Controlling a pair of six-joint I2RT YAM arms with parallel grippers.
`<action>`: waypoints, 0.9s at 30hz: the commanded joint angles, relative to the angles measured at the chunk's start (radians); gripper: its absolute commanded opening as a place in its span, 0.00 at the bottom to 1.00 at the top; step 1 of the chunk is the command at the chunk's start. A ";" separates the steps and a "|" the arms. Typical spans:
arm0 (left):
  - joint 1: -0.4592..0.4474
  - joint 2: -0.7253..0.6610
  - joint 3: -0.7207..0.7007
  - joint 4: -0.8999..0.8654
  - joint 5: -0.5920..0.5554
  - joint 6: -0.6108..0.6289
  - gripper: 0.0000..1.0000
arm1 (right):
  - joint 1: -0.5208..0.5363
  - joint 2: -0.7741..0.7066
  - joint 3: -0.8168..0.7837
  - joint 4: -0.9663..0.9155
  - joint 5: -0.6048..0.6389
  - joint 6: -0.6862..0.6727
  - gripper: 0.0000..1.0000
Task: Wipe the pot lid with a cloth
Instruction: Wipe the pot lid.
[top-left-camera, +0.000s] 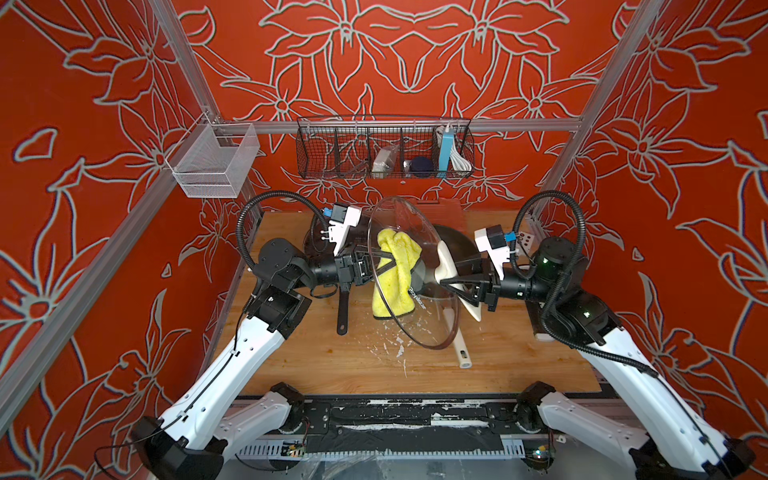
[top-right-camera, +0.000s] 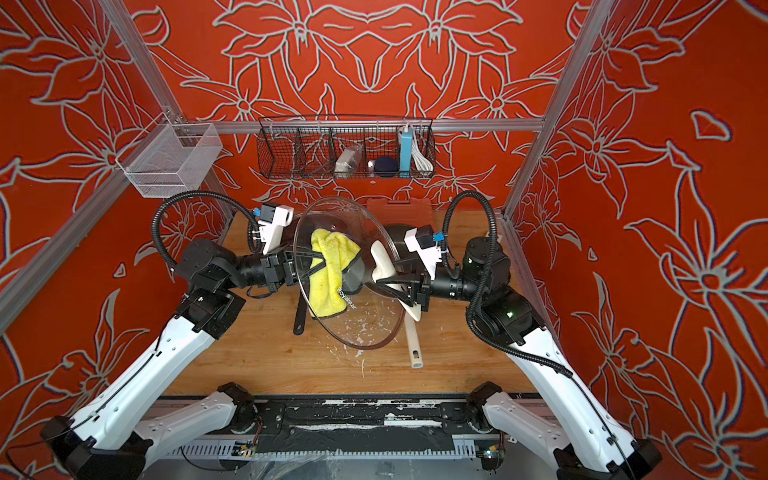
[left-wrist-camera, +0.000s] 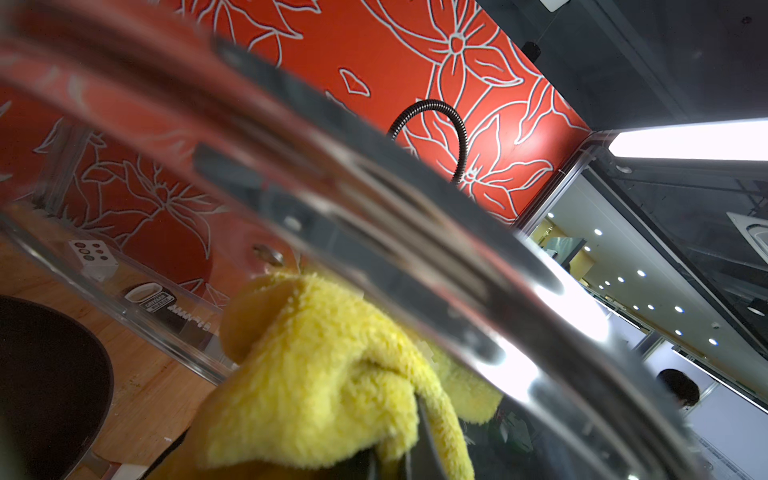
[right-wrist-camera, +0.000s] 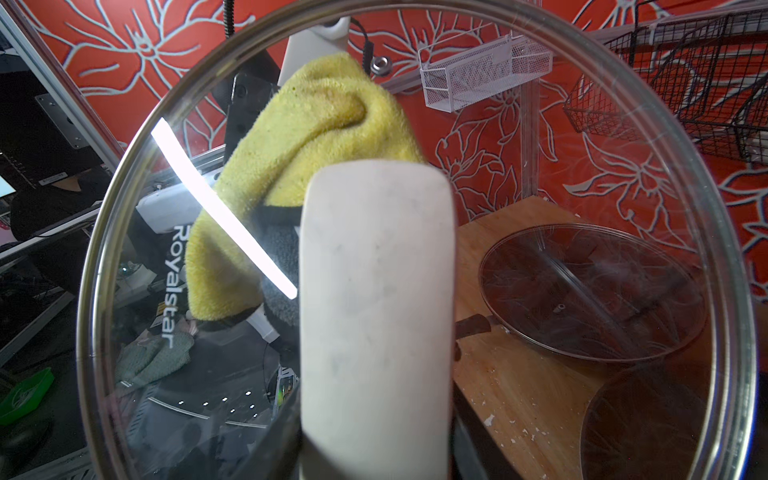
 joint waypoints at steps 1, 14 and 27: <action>0.003 0.015 0.091 0.076 -0.013 0.043 0.00 | 0.008 -0.024 0.018 0.109 -0.115 -0.033 0.00; -0.015 0.159 0.157 0.256 0.027 -0.083 0.00 | 0.012 0.016 0.025 0.155 -0.190 0.006 0.00; -0.090 0.227 0.177 0.294 0.074 -0.035 0.00 | 0.016 0.034 0.026 0.180 -0.242 0.012 0.00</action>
